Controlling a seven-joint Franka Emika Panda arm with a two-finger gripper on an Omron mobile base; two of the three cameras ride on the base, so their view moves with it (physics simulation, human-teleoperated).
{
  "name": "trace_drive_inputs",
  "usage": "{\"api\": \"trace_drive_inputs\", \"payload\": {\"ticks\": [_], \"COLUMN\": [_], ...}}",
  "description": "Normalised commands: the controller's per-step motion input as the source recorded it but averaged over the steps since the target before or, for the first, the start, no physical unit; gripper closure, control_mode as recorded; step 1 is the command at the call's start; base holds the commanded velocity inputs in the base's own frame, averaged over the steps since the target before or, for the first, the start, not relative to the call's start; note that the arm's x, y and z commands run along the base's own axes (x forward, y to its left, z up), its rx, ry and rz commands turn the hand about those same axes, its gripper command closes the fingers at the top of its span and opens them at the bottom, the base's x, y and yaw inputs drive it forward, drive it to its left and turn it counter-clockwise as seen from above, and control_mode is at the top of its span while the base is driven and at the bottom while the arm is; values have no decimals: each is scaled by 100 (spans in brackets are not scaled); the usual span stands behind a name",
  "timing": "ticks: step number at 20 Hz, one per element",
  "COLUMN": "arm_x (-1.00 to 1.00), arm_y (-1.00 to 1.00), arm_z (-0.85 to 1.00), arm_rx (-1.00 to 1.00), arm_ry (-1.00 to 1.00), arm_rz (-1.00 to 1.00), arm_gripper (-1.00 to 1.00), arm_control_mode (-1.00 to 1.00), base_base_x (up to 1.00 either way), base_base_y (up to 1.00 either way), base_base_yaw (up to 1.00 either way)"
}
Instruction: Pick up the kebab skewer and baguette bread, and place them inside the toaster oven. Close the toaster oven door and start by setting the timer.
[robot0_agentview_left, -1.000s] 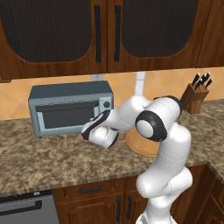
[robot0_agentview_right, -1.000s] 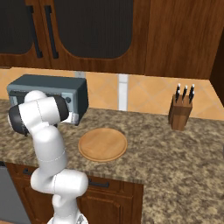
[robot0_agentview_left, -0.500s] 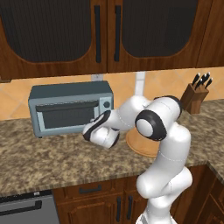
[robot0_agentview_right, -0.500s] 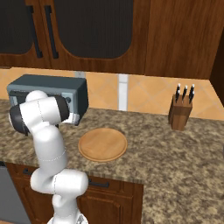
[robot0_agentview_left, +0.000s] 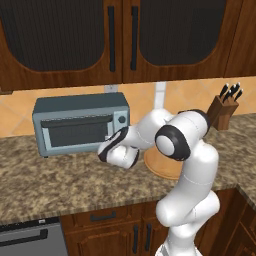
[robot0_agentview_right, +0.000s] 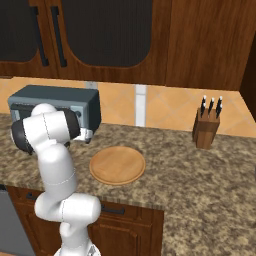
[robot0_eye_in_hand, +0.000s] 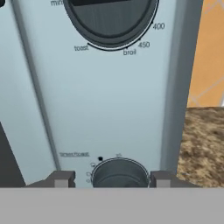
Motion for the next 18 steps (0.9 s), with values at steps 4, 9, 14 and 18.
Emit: {"api": "trace_drive_inputs", "payload": {"ticks": [4, 9, 14, 18], "arm_x": [20, 8, -1, 0], "arm_y": [0, 0, 0, 0], "arm_z": [-9, -10, -3, 0], "arm_rx": [0, 0, 5, 3], "arm_ry": [-1, -1, -6, -7], "arm_rz": [0, 0, 0, 0], "arm_gripper": [100, 100, 100, 100], "arm_control_mode": [-100, -100, -100, -100], "base_base_x": [0, 0, 0, 0], "base_base_y": [0, 0, 0, 0], "base_base_yaw": [0, 0, 0, 0]}}
